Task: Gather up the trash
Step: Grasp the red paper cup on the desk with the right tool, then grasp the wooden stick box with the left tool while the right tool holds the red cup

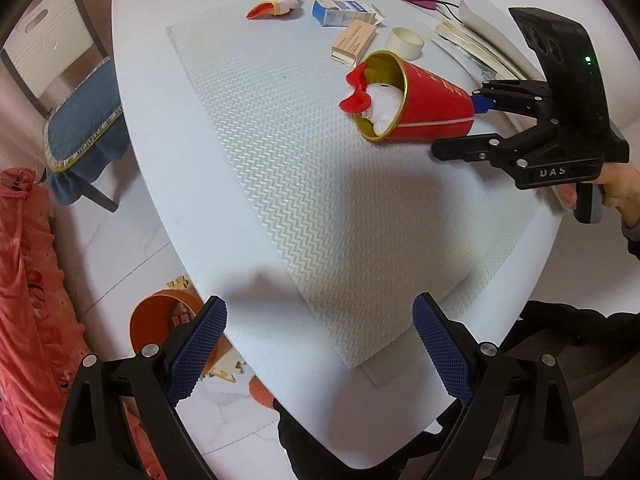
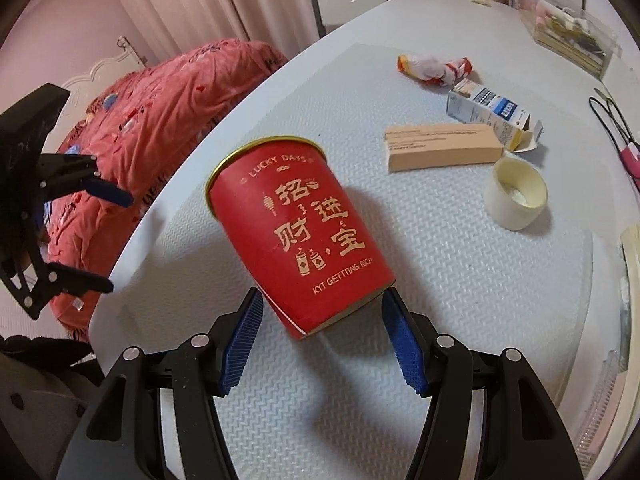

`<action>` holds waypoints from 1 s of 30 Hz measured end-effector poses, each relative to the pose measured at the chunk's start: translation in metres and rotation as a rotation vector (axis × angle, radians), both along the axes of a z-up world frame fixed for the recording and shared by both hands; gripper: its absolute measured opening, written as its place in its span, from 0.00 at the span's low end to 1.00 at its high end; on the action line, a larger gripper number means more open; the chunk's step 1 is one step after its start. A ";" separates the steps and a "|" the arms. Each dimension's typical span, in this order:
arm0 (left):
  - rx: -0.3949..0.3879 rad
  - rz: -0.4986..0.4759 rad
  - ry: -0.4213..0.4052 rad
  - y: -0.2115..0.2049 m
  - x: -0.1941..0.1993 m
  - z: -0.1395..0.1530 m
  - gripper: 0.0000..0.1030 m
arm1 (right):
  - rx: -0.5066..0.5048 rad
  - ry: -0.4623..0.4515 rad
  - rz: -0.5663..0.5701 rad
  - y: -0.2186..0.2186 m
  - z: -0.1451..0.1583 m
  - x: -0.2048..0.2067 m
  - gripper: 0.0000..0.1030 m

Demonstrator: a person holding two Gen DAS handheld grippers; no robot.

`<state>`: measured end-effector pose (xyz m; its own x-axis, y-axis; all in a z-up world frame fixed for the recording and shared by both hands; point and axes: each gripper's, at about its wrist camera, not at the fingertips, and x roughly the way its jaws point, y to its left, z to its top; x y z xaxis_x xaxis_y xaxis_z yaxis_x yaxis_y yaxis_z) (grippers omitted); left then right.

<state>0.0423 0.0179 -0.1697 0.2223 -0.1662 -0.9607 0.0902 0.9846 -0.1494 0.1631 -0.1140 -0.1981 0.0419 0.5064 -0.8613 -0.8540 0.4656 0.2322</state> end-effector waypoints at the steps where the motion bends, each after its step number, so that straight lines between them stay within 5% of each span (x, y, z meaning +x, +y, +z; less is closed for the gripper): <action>1: 0.001 -0.001 0.001 -0.001 0.000 0.000 0.90 | 0.002 -0.010 -0.005 0.000 0.000 0.000 0.65; 4: 0.006 -0.005 0.007 -0.004 0.000 0.000 0.90 | -0.014 -0.059 -0.026 -0.001 0.003 0.000 0.80; 13: 0.006 0.025 0.011 -0.001 0.000 0.002 0.90 | 0.009 -0.087 0.008 0.005 0.005 -0.001 0.80; 15: 0.006 0.029 0.011 -0.001 -0.002 0.001 0.90 | 0.015 -0.068 0.025 0.004 0.004 0.002 0.75; 16: 0.007 0.029 0.011 -0.002 -0.002 0.001 0.90 | 0.013 -0.062 0.031 0.005 0.003 0.002 0.64; 23: 0.008 0.003 0.009 -0.002 0.002 0.003 0.90 | -0.075 -0.078 0.030 0.003 0.013 -0.004 0.58; 30: 0.002 -0.096 -0.010 -0.004 0.021 0.010 0.90 | -0.221 -0.236 0.059 -0.005 0.057 -0.015 0.55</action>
